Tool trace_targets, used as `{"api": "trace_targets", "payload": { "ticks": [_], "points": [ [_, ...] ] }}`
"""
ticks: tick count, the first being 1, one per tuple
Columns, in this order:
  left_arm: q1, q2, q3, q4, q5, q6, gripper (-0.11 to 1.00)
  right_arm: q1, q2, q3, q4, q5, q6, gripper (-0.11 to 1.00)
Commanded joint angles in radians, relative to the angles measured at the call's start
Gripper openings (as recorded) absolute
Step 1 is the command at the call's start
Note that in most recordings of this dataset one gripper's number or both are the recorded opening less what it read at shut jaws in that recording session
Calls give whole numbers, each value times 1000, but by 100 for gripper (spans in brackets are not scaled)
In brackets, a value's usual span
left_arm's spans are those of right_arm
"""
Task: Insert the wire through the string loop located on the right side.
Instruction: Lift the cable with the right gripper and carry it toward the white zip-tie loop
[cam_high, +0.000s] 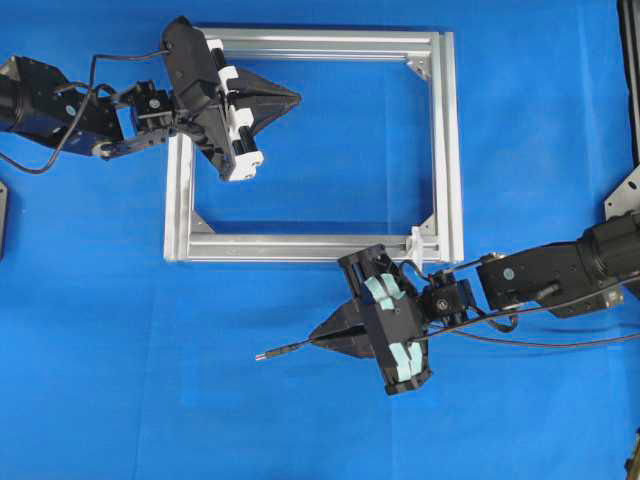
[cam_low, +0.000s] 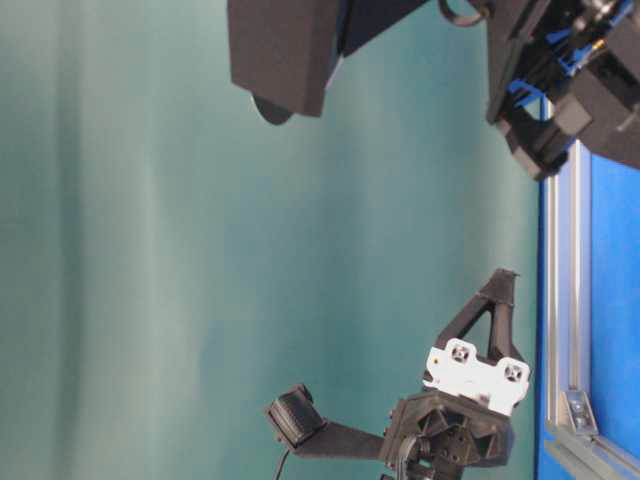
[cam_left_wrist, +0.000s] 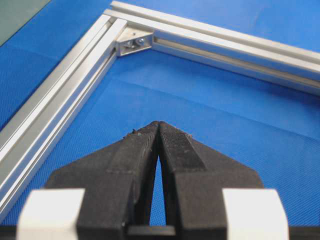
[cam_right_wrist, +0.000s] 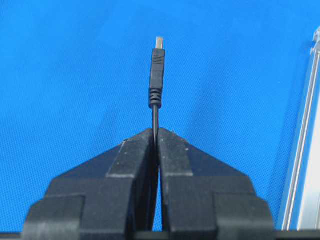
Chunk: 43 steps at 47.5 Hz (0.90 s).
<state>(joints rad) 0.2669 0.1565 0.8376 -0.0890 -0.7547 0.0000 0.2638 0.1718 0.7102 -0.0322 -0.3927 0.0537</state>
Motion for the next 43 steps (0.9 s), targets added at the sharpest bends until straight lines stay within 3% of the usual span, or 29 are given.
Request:
{"api": "trace_targets", "payload": {
  "ticks": [1,22,43],
  "points": [
    [-3,-32,-8,2,-5,0,0,3,-29,-17,3,-5,-2,-4],
    [-2,-32,-8,2,-5,0,0,3,-48,18,15,6,5,-4],
    [-2,-34,-8,2,-5,0,0,14,-247,302,120,9,17,-4]
  ]
}}
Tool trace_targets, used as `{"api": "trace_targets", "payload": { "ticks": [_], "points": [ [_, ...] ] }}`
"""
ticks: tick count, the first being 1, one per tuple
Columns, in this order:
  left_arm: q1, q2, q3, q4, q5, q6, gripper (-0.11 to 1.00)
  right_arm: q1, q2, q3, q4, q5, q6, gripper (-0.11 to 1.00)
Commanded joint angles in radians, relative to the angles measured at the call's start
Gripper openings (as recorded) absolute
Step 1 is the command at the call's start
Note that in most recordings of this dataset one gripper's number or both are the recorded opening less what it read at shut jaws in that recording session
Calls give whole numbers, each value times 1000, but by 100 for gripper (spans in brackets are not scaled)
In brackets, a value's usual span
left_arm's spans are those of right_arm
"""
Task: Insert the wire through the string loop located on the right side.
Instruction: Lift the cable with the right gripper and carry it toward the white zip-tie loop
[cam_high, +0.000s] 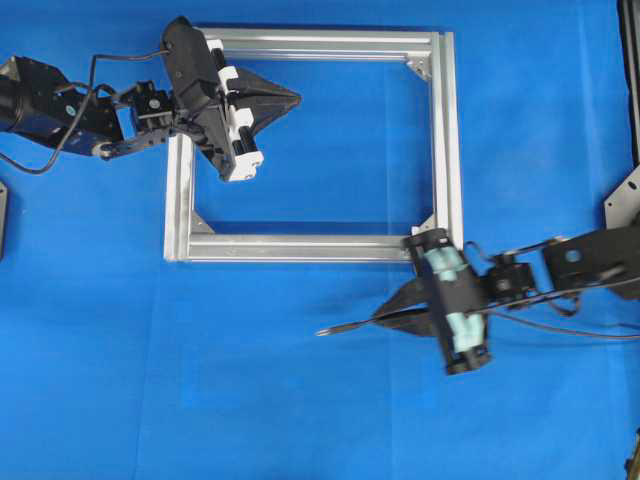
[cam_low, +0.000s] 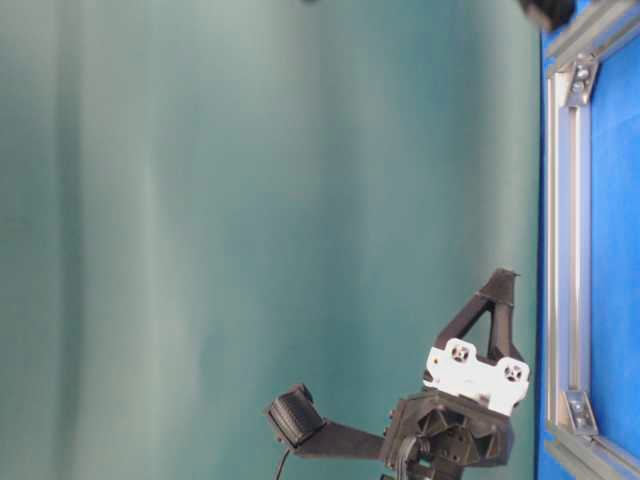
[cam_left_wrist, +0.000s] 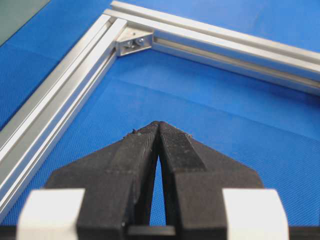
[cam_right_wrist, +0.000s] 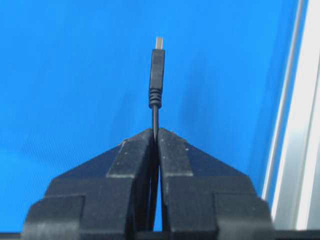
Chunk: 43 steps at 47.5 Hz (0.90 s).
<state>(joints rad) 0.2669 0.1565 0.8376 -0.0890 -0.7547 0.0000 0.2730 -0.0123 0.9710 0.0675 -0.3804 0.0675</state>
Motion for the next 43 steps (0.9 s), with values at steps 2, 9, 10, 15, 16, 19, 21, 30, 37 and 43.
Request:
{"api": "trace_targets", "payload": {
  "ticks": [2,9,10,15,16,19,21,30,37,43],
  "points": [
    [-2,-34,-8,2,-5,0,0,3,-97,86,35,-3,3,-4],
    [-2,-34,-8,2,-5,0,0,3,-206,204,75,-3,3,-4],
    [-2,-34,-8,2,-5,0,0,5,-232,229,86,-2,3,-4],
    [-2,-34,-8,3,-5,0,0,3,-325,302,101,15,3,-4],
    [-3,-34,-8,2,-5,0,0,3,-347,314,103,23,3,-4],
    [-2,-34,-8,3,-5,0,0,5,-408,345,109,52,3,-4],
    [-2,-34,-8,2,-5,-2,0,3,-446,362,112,75,3,-4],
    [-2,-34,-8,2,-5,-2,0,-6,-597,414,115,173,3,-4],
    [-2,-34,-8,2,-5,-2,0,-26,-638,430,115,189,0,-4],
    [-2,-34,-6,2,-5,0,0,-58,-630,431,114,179,-2,-4]
  ]
}}
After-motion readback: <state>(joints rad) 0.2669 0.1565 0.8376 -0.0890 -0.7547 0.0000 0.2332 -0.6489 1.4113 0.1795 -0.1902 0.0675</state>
